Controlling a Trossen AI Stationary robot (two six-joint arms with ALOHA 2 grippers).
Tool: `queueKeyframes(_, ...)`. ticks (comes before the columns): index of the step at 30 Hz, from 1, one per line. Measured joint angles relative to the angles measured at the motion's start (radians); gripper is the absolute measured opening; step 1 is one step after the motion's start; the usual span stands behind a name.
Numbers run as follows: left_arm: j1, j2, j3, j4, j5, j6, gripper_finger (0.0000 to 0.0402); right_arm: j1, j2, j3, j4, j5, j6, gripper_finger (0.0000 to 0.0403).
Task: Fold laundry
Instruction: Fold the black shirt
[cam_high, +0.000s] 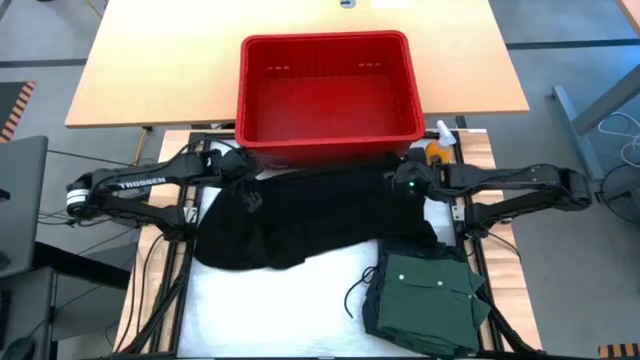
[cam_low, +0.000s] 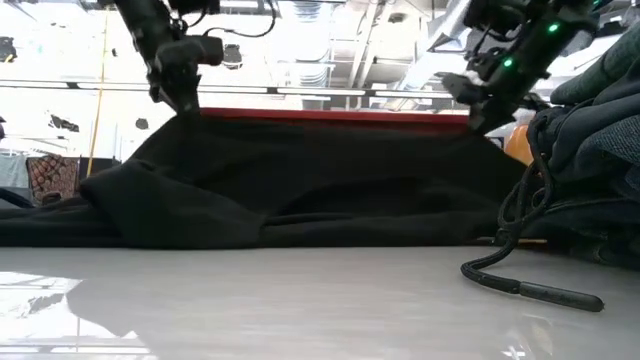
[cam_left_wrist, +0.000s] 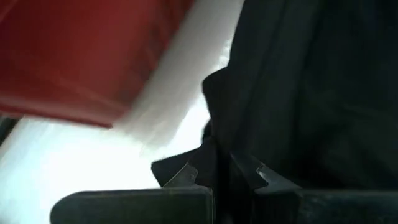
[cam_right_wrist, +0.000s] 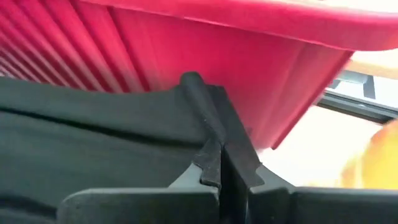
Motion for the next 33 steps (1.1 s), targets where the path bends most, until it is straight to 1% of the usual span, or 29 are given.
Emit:
queueKeyframes(4, -0.052, 0.0, 0.026, -0.051, 0.103, -0.05, 0.0, 0.053, -0.055, 0.0, -0.094, -0.023, 0.002, 0.0023)
queueKeyframes(8, -0.158, 0.017, 0.011, -0.081, 0.191, -0.139, 0.0, 0.13, -0.085, 0.0, -0.201, -0.079, 0.054, 0.0023)
queueKeyframes(10, -0.223, 0.031, -0.006, -0.088, 0.209, -0.182, 0.0, 0.175, -0.086, 0.001, -0.248, -0.112, 0.1, 0.0023)
queueKeyframes(13, -0.32, 0.052, -0.051, -0.054, 0.238, -0.262, 0.0, 0.235, -0.074, 0.001, -0.297, -0.18, 0.161, 0.0023)
queueKeyframes(16, -0.401, 0.09, -0.096, -0.004, 0.245, -0.333, 0.0, 0.283, -0.037, 0.001, -0.304, -0.22, 0.205, 0.0023)
queueKeyframes(19, -0.456, 0.14, -0.135, 0.07, 0.265, -0.397, 0.0, 0.31, 0.016, 0.002, -0.299, -0.265, 0.223, 0.0023)
queueKeyframes(22, -0.492, 0.202, -0.156, 0.163, 0.297, -0.434, 0.0, 0.324, 0.08, 0.002, -0.292, -0.343, 0.221, 0.0027)
queueKeyframes(25, -0.512, 0.272, -0.161, 0.231, 0.322, -0.454, 0.0, 0.334, 0.142, 0.002, -0.296, -0.43, 0.238, 0.0049)
queueKeyframes(29, -0.523, 0.357, -0.161, 0.271, 0.349, -0.468, 0.0001, 0.332, 0.197, 0.001, -0.314, -0.468, 0.294, 0.008)
queueKeyframes(33, -0.523, 0.404, -0.159, 0.293, 0.356, -0.501, 0.0003, 0.321, 0.207, 0.001, -0.34, -0.51, 0.305, 0.0111)
